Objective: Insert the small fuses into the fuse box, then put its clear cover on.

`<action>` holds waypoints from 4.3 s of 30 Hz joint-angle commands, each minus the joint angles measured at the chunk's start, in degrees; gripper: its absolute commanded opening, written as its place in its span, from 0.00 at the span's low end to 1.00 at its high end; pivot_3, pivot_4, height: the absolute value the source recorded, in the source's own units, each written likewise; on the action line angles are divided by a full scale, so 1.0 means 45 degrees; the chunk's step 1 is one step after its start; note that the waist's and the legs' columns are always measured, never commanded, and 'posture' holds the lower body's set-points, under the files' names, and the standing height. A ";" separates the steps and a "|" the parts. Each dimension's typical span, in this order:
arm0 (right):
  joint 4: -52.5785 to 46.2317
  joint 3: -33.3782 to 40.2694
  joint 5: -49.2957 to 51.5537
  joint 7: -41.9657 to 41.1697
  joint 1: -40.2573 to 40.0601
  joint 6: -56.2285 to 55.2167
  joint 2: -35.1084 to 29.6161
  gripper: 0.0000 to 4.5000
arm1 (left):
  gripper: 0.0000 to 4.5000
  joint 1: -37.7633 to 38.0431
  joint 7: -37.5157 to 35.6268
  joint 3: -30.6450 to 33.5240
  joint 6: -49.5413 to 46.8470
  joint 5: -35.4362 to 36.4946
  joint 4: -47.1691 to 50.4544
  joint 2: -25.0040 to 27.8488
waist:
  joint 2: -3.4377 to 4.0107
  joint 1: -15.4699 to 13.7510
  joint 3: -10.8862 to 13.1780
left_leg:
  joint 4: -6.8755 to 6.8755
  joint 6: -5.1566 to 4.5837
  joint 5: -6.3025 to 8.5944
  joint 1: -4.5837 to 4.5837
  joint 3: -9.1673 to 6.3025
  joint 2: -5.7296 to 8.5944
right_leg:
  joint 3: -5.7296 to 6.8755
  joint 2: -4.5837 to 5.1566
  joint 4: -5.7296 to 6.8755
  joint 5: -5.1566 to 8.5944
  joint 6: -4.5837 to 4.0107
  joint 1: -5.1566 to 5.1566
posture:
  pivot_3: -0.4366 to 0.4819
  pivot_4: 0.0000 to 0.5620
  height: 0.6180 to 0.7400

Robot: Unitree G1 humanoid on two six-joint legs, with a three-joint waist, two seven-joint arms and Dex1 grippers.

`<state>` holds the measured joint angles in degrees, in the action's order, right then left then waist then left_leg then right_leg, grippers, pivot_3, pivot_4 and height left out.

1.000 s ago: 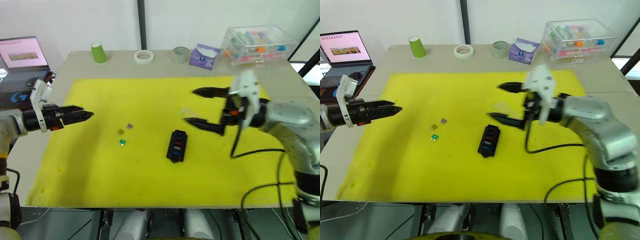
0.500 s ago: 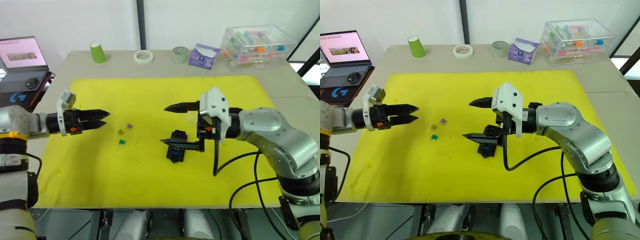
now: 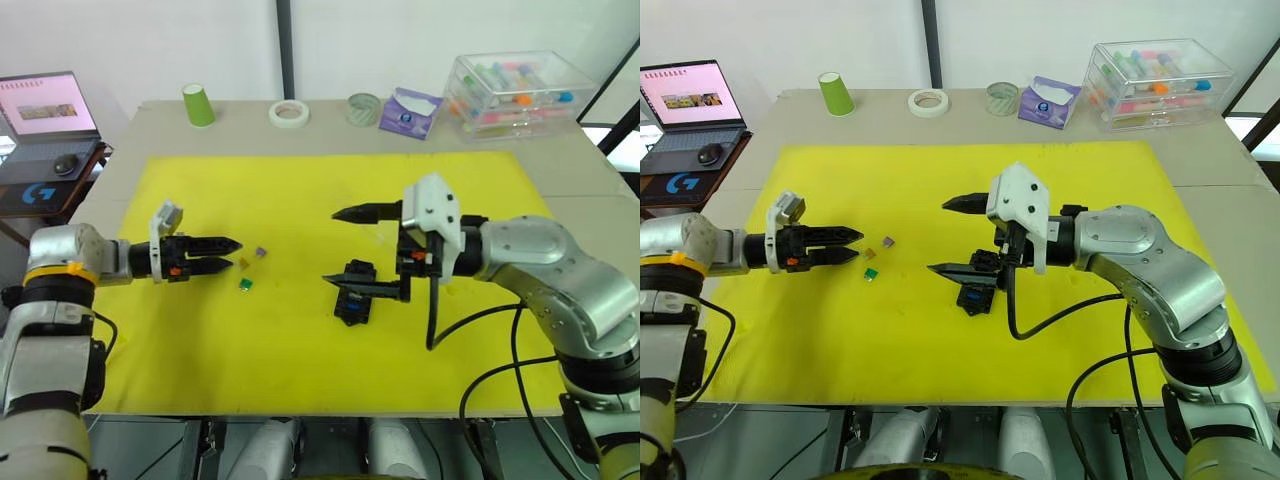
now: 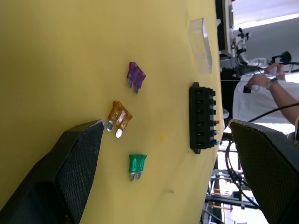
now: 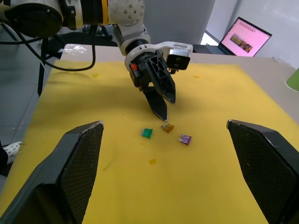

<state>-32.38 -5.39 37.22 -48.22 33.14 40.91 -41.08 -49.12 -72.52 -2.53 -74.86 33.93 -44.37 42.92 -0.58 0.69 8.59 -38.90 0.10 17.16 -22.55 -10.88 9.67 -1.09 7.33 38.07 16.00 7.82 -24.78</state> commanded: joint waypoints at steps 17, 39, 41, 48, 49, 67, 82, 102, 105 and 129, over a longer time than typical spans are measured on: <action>-0.0173 0.0523 0.0122 0.0487 0.0456 0.0065 0.0047 0.99 | 1.00 -0.0333 -0.1260 -0.0664 0.0185 -0.1009 -0.0178 -0.0717 | -0.0001 -0.0021 -0.0001 | -0.0009 -0.0001 0.0000 0.0000 -0.0002 0.0002 | 0.0002 0.0003 0.0001 0.0000 0.0000 0.0008 | 0.48 0.27 1.00; 0.0041 0.0731 0.0165 0.0020 0.0290 0.0088 -0.0226 1.00 | 0.02 0.0580 -0.0336 -0.0137 0.1170 -0.1483 -0.0129 -0.0923 | -0.0001 0.0014 -0.0002 | -0.0005 -0.0001 0.0000 0.0001 0.0000 0.0002 | -0.0001 0.0012 0.0002 0.0000 0.0000 0.0004 | 0.48 0.27 1.00; 0.0121 0.0710 0.0116 -0.0070 0.0246 0.0064 -0.0282 1.00 | 0.02 0.0618 -0.0322 -0.0049 0.1140 -0.1441 -0.0103 -0.0895 | -0.0001 0.0024 -0.0002 | -0.0005 -0.0001 0.0000 0.0002 0.0000 0.0001 | -0.0001 0.0011 0.0001 0.0000 0.0000 0.0002 | 0.48 0.27 1.00; 0.0227 0.0876 0.0353 -0.0223 0.0285 0.0388 -0.0345 1.00 | 0.02 0.0814 -0.0524 0.0740 0.0722 -0.0744 0.1211 -0.0386 | -0.0001 0.0043 -0.0002 | -0.0003 -0.0001 0.0001 0.0001 0.0000 0.0000 | -0.0001 0.0010 0.0002 0.0000 0.0000 -0.0001 | 0.48 0.27 1.00; 0.0268 0.0978 0.0553 -0.0252 0.0342 0.0736 -0.0478 1.00 | 0.02 0.1072 -0.0720 0.1216 0.0714 -0.0194 0.2616 -0.0122 | 0.0000 0.0066 0.0000 | -0.0002 -0.0001 0.0001 0.0000 0.0001 0.0000 | -0.0002 0.0015 0.0003 0.0000 0.0000 -0.0003 | 0.48 0.27 1.00; 0.0889 -0.0453 0.0600 -0.0056 0.1547 0.2458 -0.0349 0.67 | 0.00 0.3929 0.0776 0.0718 1.0340 -0.1354 1.3092 -0.1505 | 0.0002 -0.0053 0.0003 | -0.0006 0.0000 0.0001 -0.0022 0.0016 -0.0014 | -0.0006 0.0042 -0.0054 -0.0001 -0.0001 0.0018 | 0.48 0.27 1.00; 0.1205 -0.1388 -0.1448 -0.0149 0.1570 0.1154 -0.0028 0.51 | 0.00 0.3455 0.0600 -0.0699 1.2856 -0.2286 1.2182 -0.1773 | 0.0003 -0.0034 0.0003 | -0.0004 -0.0001 0.0001 -0.0021 0.0014 -0.0014 | -0.0002 0.0038 -0.0053 -0.0001 -0.0001 0.0017 | 0.48 0.27 1.00; 0.1176 -0.1281 -0.1553 -0.0495 0.1560 0.1086 0.0175 0.00 | 0.05 0.3540 0.0570 -0.0859 1.3117 -0.2405 1.2325 -0.1750 | 0.0003 -0.0039 0.0003 | -0.0005 -0.0001 0.0001 -0.0021 0.0013 -0.0014 | -0.0001 0.0037 -0.0053 -0.0001 0.0000 0.0017 | 0.48 0.27 1.00; 0.1125 -0.1218 -0.1525 -0.0575 0.1525 0.1173 0.0032 0.00 | 0.24 0.3615 0.0680 -0.0768 1.2944 -0.2310 1.2383 -0.1727 | 0.0003 -0.0041 0.0003 | -0.0005 -0.0001 0.0001 -0.0021 0.0013 -0.0014 | -0.0001 0.0037 -0.0054 -0.0001 -0.0001 0.0017 | 0.48 0.27 1.00; -0.1050 -0.1625 -0.2081 -0.0146 0.1186 0.5118 -0.3088 0.00 | 1.00 0.6639 0.3167 -0.2027 1.3071 -0.3067 1.3819 -0.3031 | 0.0008 -0.0343 0.0007 | -0.0004 -0.0011 0.0007 -0.0015 0.0030 -0.0015 | -0.0008 0.0043 -0.0073 -0.0001 0.0000 0.0031 | 0.48 0.27 1.00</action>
<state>-35.60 -12.98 27.59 -49.56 37.19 63.17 -55.22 -18.62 -59.20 -10.95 -16.67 20.45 16.88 29.88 -0.54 -0.85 8.62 -38.92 0.05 17.19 -22.61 -10.74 9.60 -1.12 7.53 37.75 15.99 7.82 -24.64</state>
